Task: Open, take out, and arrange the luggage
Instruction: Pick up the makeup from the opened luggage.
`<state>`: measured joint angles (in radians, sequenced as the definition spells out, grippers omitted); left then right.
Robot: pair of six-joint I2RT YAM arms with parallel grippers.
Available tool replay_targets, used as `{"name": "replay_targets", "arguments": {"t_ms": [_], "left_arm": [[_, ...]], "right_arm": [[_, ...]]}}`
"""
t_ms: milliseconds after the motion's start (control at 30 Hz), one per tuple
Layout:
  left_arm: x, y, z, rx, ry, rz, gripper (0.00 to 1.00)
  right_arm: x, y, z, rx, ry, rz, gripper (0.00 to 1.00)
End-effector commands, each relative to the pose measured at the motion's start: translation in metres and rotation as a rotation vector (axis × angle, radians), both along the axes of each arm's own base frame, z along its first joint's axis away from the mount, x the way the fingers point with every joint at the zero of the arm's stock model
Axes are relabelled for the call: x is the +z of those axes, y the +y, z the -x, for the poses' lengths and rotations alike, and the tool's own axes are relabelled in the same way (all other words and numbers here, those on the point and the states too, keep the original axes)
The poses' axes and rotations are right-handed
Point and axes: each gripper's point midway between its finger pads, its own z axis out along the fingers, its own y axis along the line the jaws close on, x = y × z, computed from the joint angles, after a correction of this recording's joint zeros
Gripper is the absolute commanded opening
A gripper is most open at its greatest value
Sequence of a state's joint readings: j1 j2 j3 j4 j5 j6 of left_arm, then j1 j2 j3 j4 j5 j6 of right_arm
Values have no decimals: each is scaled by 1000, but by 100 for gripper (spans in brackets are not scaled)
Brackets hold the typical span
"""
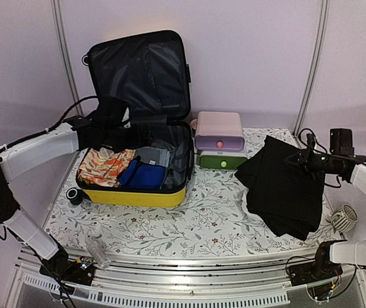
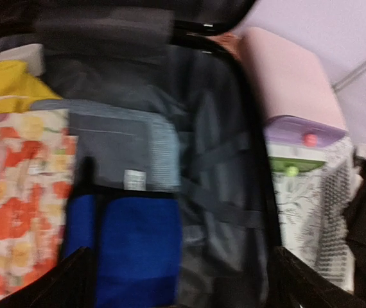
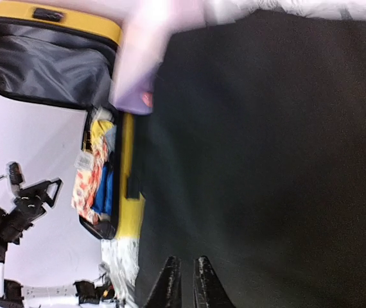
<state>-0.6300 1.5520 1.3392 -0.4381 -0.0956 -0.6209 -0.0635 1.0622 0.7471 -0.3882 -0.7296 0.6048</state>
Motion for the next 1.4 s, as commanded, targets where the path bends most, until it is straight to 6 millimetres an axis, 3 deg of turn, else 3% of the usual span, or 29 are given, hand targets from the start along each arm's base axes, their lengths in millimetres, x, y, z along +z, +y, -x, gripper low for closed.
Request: {"name": "replay_targets", "arguments": {"t_ms": [0, 100, 267, 367, 467, 833, 1000, 1367], "left_arm": [[-32, 103, 2, 195, 81, -288, 94], [-36, 147, -7, 287, 99, -338, 96], [-38, 197, -28, 388, 113, -360, 98], [-34, 218, -41, 430, 108, -381, 98], [-37, 227, -55, 410, 122, -385, 98], [-65, 231, -94, 333, 192, -351, 96], [-77, 224, -99, 296, 220, -313, 91], [-94, 214, -99, 250, 255, -278, 70]], "right_arm": [[37, 8, -15, 34, -81, 122, 14], [61, 27, -24, 89, -149, 129, 20], [81, 57, -34, 183, -228, 104, 32], [81, 68, -38, 220, -235, 78, 34], [78, 72, -41, 238, -228, 69, 37], [76, 76, -43, 258, -242, 56, 48], [73, 78, -45, 264, -237, 45, 52], [72, 83, -48, 276, -234, 34, 57]]}}
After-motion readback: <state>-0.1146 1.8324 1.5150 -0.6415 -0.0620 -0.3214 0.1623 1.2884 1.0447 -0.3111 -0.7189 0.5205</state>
